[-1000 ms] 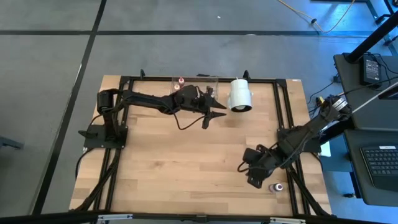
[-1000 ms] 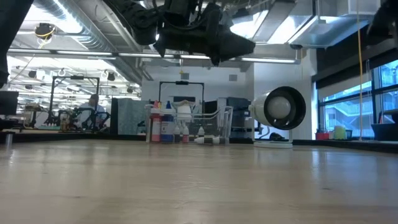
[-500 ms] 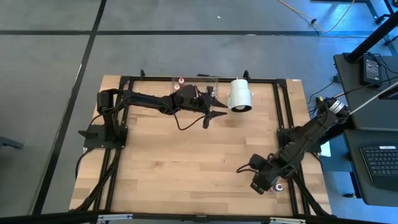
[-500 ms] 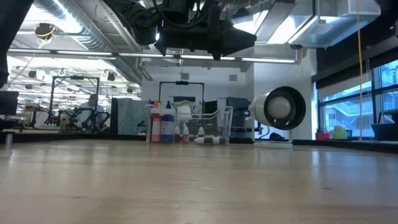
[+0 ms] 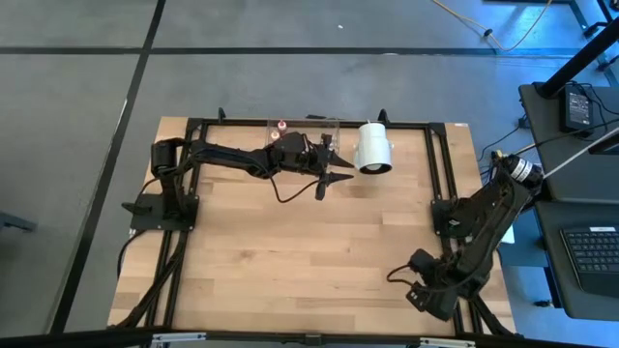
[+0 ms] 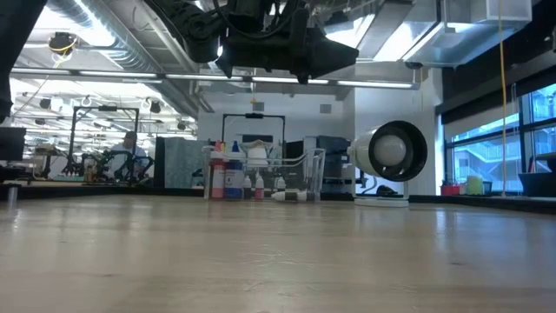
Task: Pick & Place food coloring
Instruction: Put the purple food coloring bottle into the transparent bin
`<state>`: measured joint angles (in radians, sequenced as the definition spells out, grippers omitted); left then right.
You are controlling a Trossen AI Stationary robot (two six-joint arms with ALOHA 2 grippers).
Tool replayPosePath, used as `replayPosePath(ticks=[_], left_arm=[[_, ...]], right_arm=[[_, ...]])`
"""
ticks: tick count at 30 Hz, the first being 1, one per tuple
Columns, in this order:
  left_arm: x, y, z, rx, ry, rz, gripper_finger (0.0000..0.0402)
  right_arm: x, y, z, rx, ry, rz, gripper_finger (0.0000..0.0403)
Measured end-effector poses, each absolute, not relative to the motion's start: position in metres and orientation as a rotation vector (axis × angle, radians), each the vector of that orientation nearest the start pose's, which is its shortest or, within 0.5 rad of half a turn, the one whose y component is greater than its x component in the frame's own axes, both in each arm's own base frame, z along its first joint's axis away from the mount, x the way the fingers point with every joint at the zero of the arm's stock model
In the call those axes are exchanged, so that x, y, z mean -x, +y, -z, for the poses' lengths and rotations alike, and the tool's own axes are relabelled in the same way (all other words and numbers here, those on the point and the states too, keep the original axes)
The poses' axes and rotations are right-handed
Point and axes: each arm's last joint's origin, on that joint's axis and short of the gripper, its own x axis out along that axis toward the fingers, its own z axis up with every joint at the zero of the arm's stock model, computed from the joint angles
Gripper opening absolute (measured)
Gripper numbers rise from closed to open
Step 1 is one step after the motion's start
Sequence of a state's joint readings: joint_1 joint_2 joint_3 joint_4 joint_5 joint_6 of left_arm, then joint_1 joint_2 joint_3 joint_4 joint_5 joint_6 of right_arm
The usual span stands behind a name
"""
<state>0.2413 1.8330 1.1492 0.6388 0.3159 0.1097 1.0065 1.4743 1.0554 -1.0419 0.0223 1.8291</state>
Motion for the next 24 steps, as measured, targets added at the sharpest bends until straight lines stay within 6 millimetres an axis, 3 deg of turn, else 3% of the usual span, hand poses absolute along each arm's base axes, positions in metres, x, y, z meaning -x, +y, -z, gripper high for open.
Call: replayPosePath(ticks=[12,24], left_arm=[[-0.402,0.090,-0.246,-0.097,0.039,0.077,0.0128],[-0.402,0.090,-0.246,-0.097,0.039,0.077,0.0127]], right_arm=[[-0.115,0.229,-0.221,-0.784,1.471,0.632,0.0256],[-0.113,0.228,-0.221,-0.783,1.468,0.667,0.0232]])
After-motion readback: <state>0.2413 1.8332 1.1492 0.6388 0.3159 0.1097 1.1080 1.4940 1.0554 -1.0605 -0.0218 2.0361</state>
